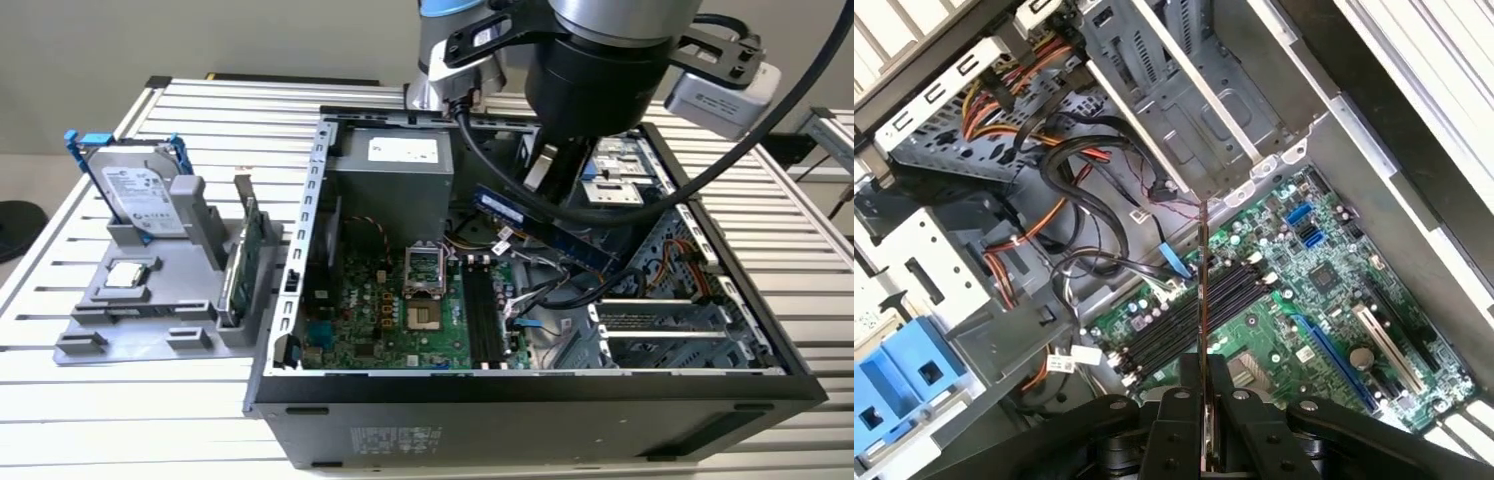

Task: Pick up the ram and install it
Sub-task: 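Insert the ram into the slot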

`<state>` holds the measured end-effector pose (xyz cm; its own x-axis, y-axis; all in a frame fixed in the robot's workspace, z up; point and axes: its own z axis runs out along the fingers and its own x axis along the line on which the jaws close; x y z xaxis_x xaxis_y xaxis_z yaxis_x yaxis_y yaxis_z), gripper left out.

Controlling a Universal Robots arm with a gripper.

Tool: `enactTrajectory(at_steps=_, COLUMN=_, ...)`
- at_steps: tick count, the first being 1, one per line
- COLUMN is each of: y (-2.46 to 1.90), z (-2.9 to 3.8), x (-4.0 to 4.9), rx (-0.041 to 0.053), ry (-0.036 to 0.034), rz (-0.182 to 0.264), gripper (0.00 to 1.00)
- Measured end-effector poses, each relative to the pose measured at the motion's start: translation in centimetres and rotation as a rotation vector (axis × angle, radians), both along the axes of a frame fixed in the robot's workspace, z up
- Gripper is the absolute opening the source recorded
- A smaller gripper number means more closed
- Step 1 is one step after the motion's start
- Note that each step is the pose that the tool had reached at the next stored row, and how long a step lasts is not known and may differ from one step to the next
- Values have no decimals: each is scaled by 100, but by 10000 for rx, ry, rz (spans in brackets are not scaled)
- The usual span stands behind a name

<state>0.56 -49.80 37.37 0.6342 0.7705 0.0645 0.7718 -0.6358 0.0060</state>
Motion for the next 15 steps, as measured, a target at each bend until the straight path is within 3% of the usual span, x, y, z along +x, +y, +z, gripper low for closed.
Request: enactTrajectory(at_steps=15, y=0, z=-1, x=0, rx=0, ry=0, rz=-1091, gripper=0)
